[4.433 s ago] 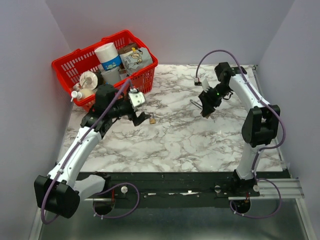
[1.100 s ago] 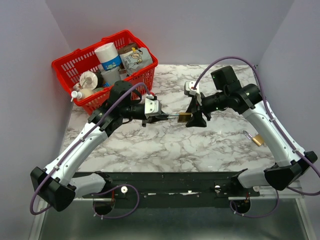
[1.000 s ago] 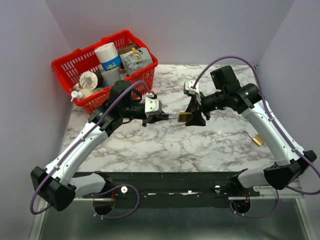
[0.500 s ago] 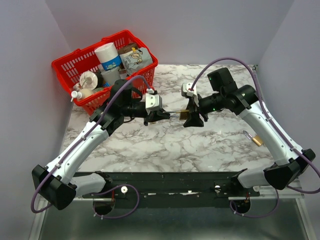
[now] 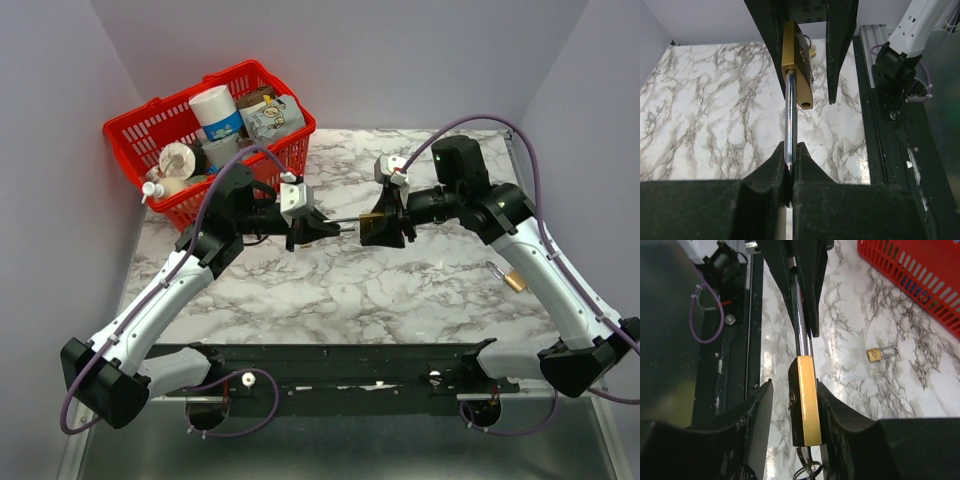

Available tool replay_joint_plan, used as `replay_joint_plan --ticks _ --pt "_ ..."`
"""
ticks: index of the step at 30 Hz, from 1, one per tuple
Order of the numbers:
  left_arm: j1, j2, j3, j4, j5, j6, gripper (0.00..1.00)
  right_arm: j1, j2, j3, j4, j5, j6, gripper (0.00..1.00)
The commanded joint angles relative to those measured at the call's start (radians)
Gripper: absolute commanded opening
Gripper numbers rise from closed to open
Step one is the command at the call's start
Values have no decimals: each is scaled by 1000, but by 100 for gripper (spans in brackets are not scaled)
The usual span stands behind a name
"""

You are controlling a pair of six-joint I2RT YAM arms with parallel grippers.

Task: Lock with the key
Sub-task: Lock the lock.

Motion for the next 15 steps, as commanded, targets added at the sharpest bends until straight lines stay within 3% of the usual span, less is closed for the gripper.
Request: replay_joint_plan --ticks 1,15 --pt "25 -44 -9 220 37 -129 0 6 -33 -21 146 -96 100 44" --pt "50 -78 -21 177 52 -92 0 6 -22 -8 48 -47 57 42"
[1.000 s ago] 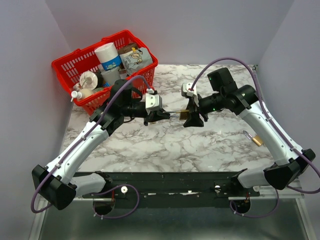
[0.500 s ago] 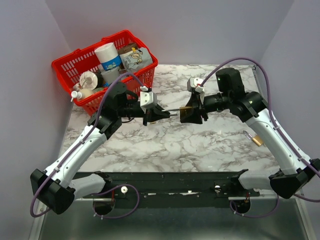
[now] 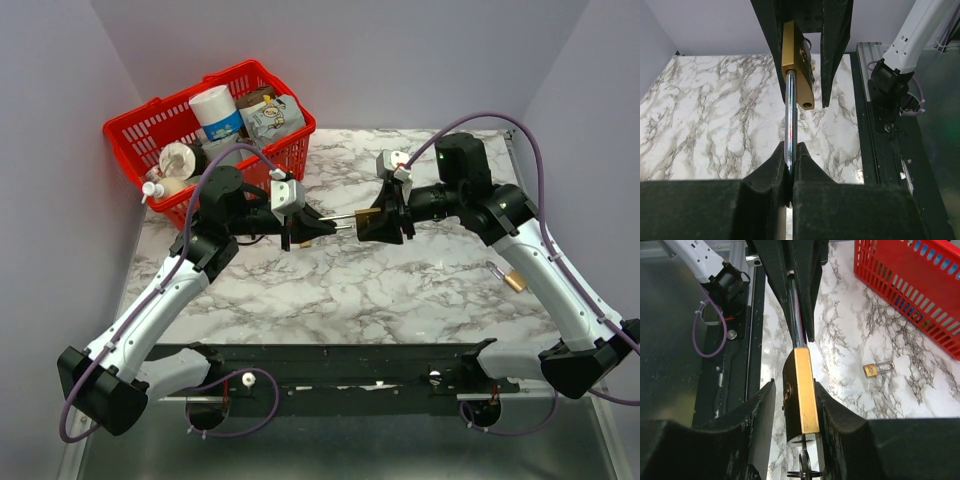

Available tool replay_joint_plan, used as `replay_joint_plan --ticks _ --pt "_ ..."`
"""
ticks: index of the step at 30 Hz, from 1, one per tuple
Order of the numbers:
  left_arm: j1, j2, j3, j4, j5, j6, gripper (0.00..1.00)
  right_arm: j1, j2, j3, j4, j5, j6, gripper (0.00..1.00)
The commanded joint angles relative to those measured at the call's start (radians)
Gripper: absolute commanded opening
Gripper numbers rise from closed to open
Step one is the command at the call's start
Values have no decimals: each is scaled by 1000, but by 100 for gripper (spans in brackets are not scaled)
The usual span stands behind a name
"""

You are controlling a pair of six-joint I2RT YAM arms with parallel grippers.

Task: Lock with the key
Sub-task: Lock the lock.

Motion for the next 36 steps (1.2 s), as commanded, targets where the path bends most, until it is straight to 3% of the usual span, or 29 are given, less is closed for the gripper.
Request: replay_joint_plan --ticks 1,6,9,12,14,20,26,31,36 --pt "22 -37 15 69 28 21 0 6 -3 2 -68 -9 -17 42" --pt "22 -28 23 51 38 37 0 6 3 5 -75 -3 -27 35" --pt "22 -22 26 60 40 28 0 6 10 16 -67 -9 -25 24" --pt "22 -17 26 74 41 5 0 6 11 20 -59 -22 -21 1" --pt "22 -14 25 71 37 -3 0 6 11 22 -55 -28 -13 1" --pt "25 -26 37 -104 34 156 34 4 16 36 -58 -12 7 1" --pt "27 -37 54 -261 34 282 49 4 11 23 -49 -8 6 1" --pt "28 -31 58 -279 31 288 51 4 7 14 -30 -19 9 1" --pt "27 -9 69 -217 34 226 29 4 7 8 -32 -26 3 1"
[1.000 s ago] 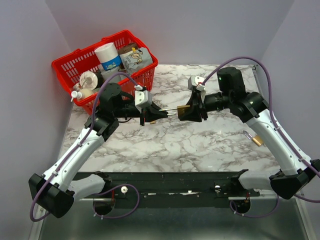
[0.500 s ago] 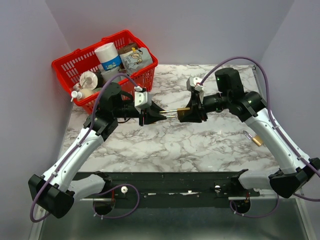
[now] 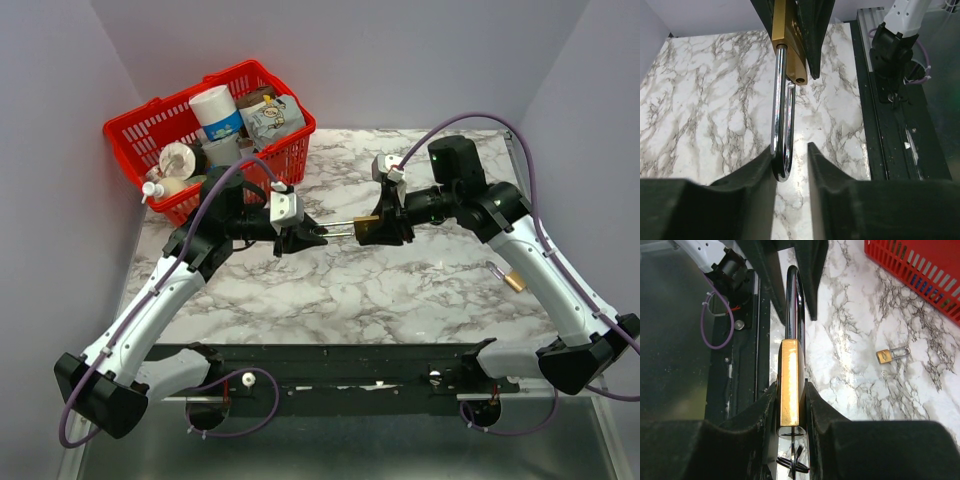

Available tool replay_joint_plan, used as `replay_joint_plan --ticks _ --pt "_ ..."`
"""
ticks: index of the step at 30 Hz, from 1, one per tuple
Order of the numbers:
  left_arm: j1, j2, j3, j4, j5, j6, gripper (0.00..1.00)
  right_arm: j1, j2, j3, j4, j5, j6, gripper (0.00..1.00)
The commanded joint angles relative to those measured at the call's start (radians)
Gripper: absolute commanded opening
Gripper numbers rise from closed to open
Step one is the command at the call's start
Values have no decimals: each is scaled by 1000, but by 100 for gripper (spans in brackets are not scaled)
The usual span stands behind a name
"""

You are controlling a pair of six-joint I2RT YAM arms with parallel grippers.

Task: Lock with the key
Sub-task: Lock the lock.

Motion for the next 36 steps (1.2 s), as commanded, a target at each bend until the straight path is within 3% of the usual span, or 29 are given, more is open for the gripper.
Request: replay_joint_plan --ticks 1,5,7,16,36 --pt "4 11 43 48 2 -37 26 4 -16 6 39 -34 1 1" --pt "1 32 50 91 12 -121 4 4 -28 -6 76 -28 13 1" --pt "1 35 50 115 22 -164 0 4 -31 -13 100 -34 25 1" --pt "-28 54 11 318 13 -381 0 7 -6 -16 150 -57 32 1" --pt "-151 161 12 677 -75 -538 0 99 99 23 130 -146 24 1"
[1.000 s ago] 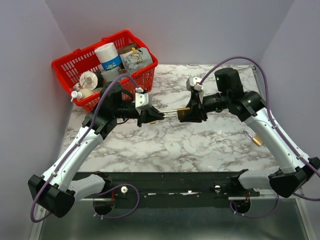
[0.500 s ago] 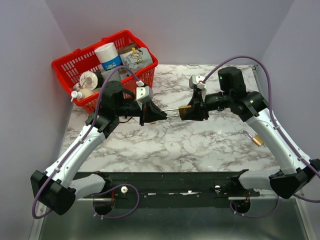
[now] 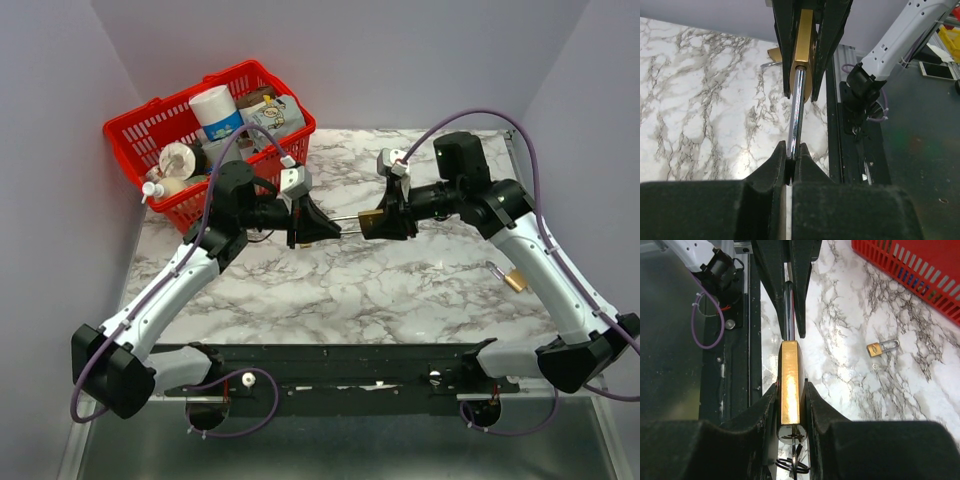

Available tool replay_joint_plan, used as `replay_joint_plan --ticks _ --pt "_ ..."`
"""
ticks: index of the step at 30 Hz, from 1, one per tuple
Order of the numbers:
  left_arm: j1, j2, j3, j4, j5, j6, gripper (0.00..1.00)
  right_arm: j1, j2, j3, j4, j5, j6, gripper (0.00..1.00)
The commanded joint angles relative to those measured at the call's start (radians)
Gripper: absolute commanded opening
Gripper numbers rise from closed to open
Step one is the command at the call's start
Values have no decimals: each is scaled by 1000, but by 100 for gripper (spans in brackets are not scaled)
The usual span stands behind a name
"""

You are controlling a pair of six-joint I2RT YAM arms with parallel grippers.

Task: Lock with the key
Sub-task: Lock the lock.

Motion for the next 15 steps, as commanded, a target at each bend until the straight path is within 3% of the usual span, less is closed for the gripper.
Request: replay_joint_plan --ticks 1,10,15 --pt "-128 58 49 377 -106 -79 0 124 90 21 122 -157 7 1" --pt "-165 93 74 439 -138 -116 0 139 106 20 108 -149 6 1" --pt "-130 35 97 172 -127 102 0 127 89 32 -50 -92 -117 1"
